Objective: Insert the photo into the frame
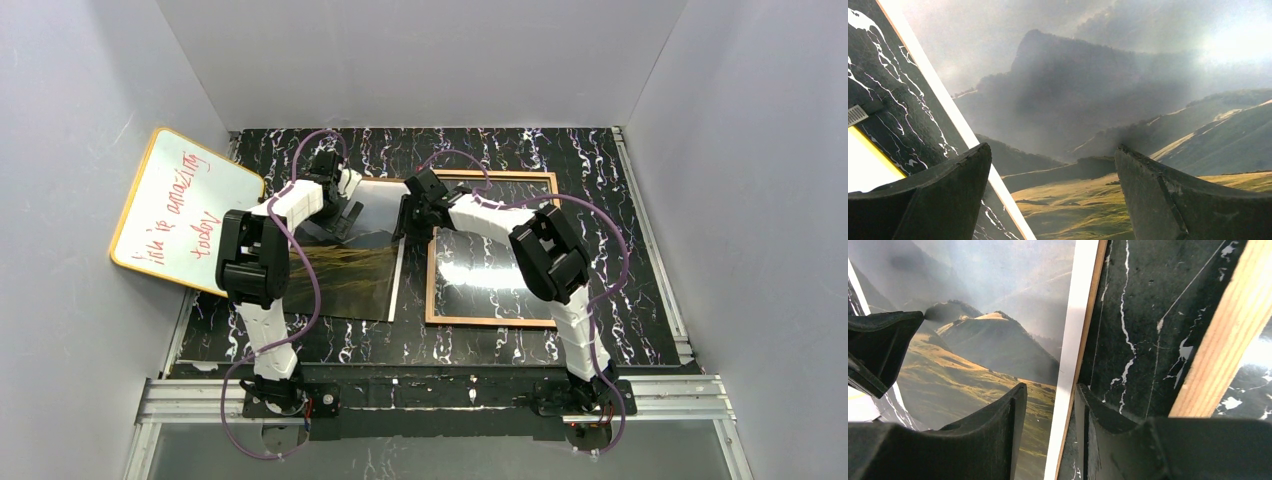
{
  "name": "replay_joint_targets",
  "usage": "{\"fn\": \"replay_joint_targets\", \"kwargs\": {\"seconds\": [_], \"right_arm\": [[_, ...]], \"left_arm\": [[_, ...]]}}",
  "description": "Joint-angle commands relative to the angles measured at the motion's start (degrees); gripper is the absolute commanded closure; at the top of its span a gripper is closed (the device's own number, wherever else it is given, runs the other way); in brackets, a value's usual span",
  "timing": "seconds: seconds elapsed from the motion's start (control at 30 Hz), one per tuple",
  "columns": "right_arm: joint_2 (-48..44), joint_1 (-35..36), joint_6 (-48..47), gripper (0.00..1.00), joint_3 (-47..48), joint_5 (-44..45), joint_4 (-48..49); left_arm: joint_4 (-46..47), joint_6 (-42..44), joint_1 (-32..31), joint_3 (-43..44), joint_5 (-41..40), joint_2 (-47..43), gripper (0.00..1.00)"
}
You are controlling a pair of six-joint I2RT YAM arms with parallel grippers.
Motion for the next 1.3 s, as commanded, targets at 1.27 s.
{"fn": "replay_joint_targets", "kwargs": {"seconds": [1.27], "right_arm": [[-15.88, 7.14, 5.5, 0.41, -18.8, -11.81, 0.88]], "left_arm": [[-6.29, 9.74, 5.62, -2.02, -5.46, -7.62, 0.06]]}}
